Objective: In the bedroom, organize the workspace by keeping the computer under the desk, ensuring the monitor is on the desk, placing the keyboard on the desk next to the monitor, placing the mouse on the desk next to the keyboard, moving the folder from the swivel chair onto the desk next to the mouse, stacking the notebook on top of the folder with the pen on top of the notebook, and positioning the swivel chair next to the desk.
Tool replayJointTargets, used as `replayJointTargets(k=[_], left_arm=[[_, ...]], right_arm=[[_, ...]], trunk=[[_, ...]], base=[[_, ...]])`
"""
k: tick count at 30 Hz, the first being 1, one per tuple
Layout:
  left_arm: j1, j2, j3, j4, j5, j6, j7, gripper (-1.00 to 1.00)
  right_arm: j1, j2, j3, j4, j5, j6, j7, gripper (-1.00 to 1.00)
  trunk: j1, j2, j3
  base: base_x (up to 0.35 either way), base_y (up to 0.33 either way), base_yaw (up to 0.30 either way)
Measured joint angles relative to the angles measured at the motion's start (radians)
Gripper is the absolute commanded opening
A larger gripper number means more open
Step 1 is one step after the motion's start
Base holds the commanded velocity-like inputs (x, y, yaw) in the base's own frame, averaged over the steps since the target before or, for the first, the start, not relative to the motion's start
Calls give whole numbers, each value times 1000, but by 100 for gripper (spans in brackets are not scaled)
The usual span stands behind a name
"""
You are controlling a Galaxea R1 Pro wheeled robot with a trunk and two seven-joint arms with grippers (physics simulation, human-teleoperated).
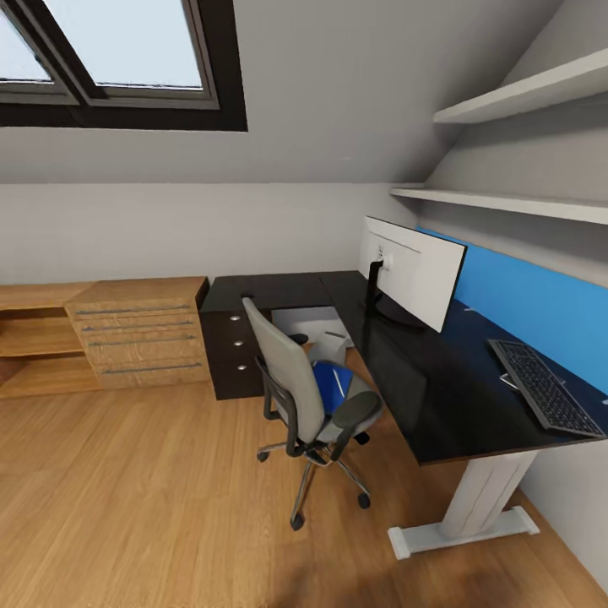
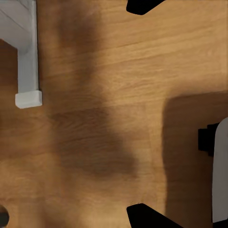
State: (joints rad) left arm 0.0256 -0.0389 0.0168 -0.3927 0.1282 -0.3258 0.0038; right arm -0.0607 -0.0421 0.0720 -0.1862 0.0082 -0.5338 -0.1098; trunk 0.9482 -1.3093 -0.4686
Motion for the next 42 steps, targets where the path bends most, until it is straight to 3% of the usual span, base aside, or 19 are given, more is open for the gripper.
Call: replayJointTargets(k=[7,17,19,20,24,27,28,30,31,34,37,41,42], left_arm=[[0,0,-1,0,0,0,0,100],[0,1,-1,-24,0,1,2,100],[0,3,0,-51,9,2,18,100],[0,2,0,-67,30,5,48,100],[-20,-7,-1,-98,43,31,78,100],[-59,-8,-1,-158,44,129,88,100],[-79,-7,-2,-202,44,209,97,100],[-101,-6,-1,-256,43,308,109,100],[-119,-5,-1,-313,46,405,119,100],[-144,-5,8,-442,55,579,130,100],[-155,-8,21,-533,66,656,154,100],[-159,-11,29,-569,73,688,195,100],[-161,-9,33,-560,74,669,207,100]], right_arm=[[0,1,0,0,0,0,0,100],[0,4,-1,-14,-4,1,9,100],[0,9,-2,-46,-6,5,9,100],[-1,14,-2,-93,-8,11,7,100],[-17,26,-2,-213,-11,64,-18,100],[-56,50,-2,-254,-12,163,-47,100],[-86,65,-2,-265,-11,215,-57,100],[-120,82,-2,-271,-12,263,-64,100],[-150,99,-1,-276,-11,301,-69,100],[-205,134,-1,-281,-11,361,-76,100],[-248,164,2,-282,-11,427,-74,100],[-274,199,4,-283,-10,507,-64,100],[-280,210,6,-276,-9,525,-58,100]], trunk=[[27,-49,-22],[65,-119,-53],[73,-133,-60],[77,-140,-63],[92,-168,-75],[104,-189,-84],[107,-196,-87],[115,-210,-94],[119,-217,-97],[130,-238,-106],[142,-259,-116],[157,-287,-128],[161,-294,-131]], base=[[0,0,212],[0,0,27],[0,0,2],[0,0,0],[0,0,0],[0,0,0],[0,0,0],[0,0,0],[0,0,0],[0,0,0],[0,0,0],[0,0,0],[0,0,0]])
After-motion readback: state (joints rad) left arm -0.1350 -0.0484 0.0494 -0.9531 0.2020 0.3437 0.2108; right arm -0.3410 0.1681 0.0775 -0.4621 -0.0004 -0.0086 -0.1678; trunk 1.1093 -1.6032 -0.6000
